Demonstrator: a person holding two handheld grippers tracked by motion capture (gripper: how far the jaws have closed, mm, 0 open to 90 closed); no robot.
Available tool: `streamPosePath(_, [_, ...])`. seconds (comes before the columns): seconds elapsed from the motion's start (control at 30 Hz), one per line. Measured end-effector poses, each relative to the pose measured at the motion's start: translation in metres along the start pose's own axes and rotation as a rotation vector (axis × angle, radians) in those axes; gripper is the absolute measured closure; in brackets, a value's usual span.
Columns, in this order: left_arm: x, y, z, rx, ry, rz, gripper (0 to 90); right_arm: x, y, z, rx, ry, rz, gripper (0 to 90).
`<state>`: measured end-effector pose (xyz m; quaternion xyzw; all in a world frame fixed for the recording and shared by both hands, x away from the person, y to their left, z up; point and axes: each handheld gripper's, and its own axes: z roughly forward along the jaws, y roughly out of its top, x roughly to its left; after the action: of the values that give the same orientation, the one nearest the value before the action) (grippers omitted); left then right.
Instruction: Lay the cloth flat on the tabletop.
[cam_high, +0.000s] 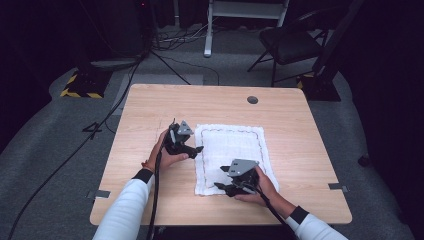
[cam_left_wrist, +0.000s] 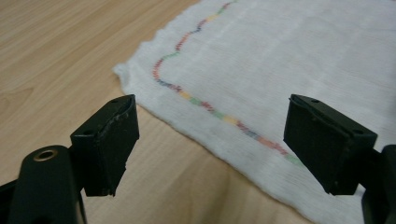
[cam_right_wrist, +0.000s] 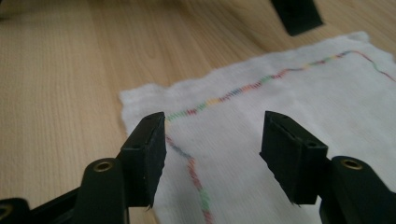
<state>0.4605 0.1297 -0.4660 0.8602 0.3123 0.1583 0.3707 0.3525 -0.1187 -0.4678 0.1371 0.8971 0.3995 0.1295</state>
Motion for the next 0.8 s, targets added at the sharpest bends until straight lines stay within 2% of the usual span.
streamPosePath(0.13, [0.014,0.006,0.013,-0.002,0.017,-0.053,18.5,0.013,0.012,0.016,0.005,0.031,-0.045,41.8])
streamPosePath(0.3, [0.024,0.009,0.033,0.015,0.057,-0.09,19.2,0.024,0.02,0.029,0.008,0.062,-0.058,41.9])
streamPosePath(0.43, [0.028,0.009,0.046,0.022,0.055,-0.133,19.2,0.031,0.021,0.038,0.022,0.09,-0.07,41.9])
streamPosePath(0.57, [0.03,0.006,0.058,0.065,0.062,-0.137,19.3,0.035,0.023,0.044,0.031,0.099,-0.076,42.2])
streamPosePath(0.63, [0.031,0.004,0.06,0.054,0.044,-0.162,19.2,0.036,0.022,0.047,0.037,0.099,-0.074,42.9])
streamPosePath(0.8, [0.031,0.004,0.059,0.061,0.047,-0.15,19.9,0.037,0.022,0.052,0.071,0.068,-0.073,49.4])
